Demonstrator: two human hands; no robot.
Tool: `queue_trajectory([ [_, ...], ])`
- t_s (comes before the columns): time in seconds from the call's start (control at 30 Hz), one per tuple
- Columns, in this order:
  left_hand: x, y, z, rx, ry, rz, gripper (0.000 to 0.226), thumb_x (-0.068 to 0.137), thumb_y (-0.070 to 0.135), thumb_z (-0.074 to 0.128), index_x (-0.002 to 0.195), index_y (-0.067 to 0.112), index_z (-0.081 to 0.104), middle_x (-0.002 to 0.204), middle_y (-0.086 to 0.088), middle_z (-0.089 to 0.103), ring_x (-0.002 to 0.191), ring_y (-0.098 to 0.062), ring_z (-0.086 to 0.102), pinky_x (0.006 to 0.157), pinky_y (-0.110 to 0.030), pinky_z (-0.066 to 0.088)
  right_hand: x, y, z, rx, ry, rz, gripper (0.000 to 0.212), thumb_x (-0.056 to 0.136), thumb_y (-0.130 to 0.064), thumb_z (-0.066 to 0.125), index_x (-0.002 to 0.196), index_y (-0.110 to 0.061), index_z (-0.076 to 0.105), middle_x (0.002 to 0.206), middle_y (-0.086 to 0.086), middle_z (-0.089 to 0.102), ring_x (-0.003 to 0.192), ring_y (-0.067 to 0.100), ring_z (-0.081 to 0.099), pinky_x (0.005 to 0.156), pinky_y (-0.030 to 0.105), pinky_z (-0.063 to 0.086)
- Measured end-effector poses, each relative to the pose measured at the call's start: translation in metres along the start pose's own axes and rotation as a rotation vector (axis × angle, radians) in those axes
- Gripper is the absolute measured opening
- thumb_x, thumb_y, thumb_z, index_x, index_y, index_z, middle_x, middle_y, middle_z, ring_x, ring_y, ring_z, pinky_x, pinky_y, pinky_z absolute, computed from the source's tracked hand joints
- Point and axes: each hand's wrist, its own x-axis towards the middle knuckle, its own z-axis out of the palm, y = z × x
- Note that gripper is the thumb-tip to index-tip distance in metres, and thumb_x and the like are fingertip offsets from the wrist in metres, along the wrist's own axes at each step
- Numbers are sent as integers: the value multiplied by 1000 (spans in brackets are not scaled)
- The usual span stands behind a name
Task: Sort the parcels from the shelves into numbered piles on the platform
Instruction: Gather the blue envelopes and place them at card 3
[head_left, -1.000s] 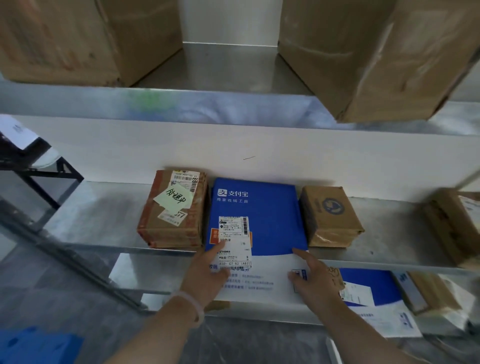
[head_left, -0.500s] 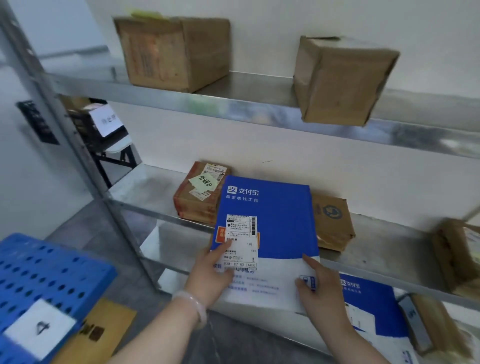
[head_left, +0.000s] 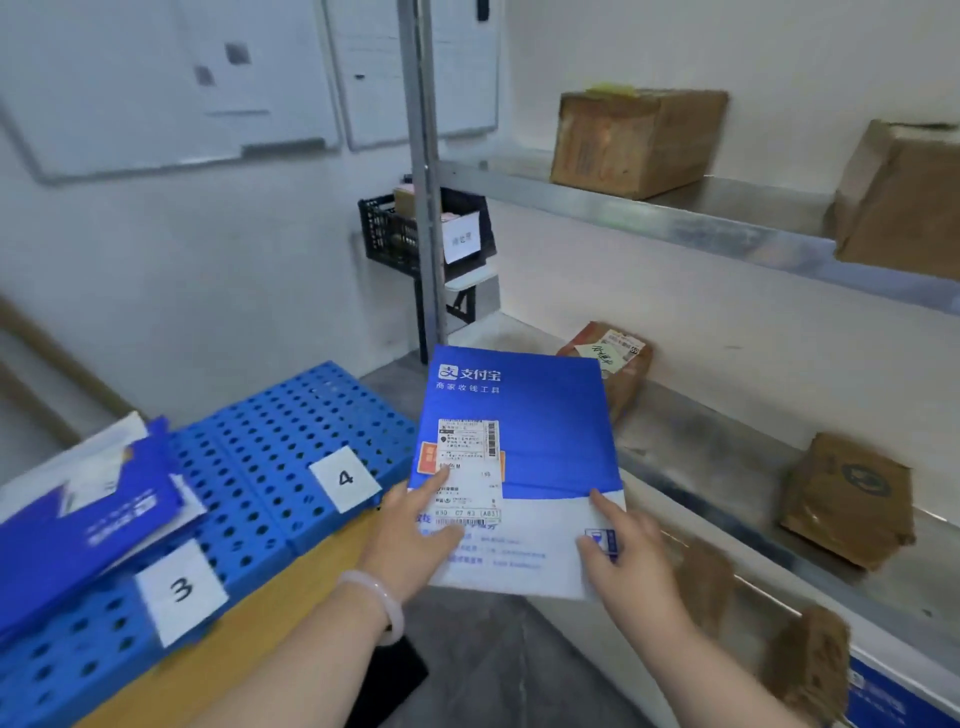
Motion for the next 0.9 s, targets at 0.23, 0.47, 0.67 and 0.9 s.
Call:
queue_trajectory([
  [0.23,-28,-54,-102,-72,176,-107,61,88,22,67,137,43,38,126,6,38,103,4,47,77,-1,38,5,-76,92,-11,-218,-135,52,92,-26,61,140,-32,45,122,-4,39,101,4,47,86,18,35],
  [0.47,-48,-126,-240,-85,368,-250,63,87,19,68,141,36,41,124,4,39,107,-4,46,89,-17,39,-1,-176,232,-73,-419,-283,46,93,-30,58,136,-39,43,120,-6,41,90,0,44,76,19,35],
  [0.67,-50,-186,-339,-67,465,-347,62,90,18,65,142,36,37,122,5,35,113,-8,40,89,-18,33,0,-252,348,-84,-599,-345,49,97,-32,53,143,-36,38,136,-2,36,97,7,41,83,21,39],
  [0.9,-28,-249,-400,-61,495,-452,63,91,20,64,145,33,34,129,2,36,117,-9,37,93,-19,30,13,-301,442,-82,-698,-334,45,96,-27,56,139,-31,44,138,1,34,97,11,45,92,28,46],
])
